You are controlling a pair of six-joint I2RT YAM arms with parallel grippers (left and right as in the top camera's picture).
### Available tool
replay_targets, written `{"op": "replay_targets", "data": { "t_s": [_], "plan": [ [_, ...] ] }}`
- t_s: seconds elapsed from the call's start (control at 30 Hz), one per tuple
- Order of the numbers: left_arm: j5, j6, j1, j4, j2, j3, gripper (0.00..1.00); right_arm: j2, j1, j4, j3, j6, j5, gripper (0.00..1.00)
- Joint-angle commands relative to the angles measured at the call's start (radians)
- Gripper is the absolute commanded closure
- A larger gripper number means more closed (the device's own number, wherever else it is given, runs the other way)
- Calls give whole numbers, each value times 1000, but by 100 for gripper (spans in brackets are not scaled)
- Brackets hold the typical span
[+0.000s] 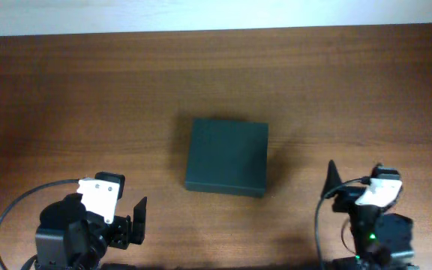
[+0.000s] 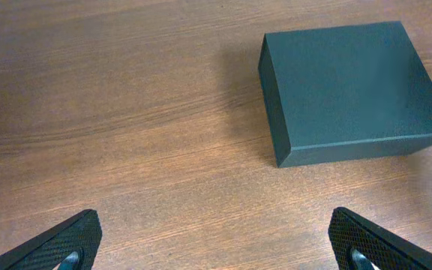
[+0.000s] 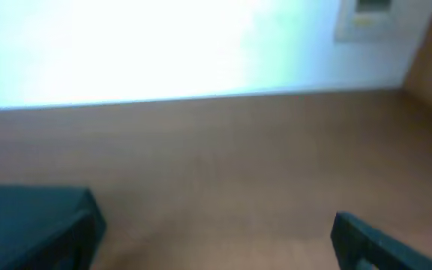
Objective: Pack container
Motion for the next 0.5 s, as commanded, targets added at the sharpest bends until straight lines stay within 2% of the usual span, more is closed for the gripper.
{"op": "replay_targets", "data": {
  "t_s": [0.0,0.1,0.47],
  "plan": [
    [7,8,-4,2,-5,-2,1,-26,-8,124,-151,-138,-50,1],
    [7,8,-4,2,-5,-2,1,-43,-8,169,-239,-140,-62,1],
    [7,8,-4,2,-5,-2,1,-118,-8,171,-240,-158,-138,1]
  ]
}}
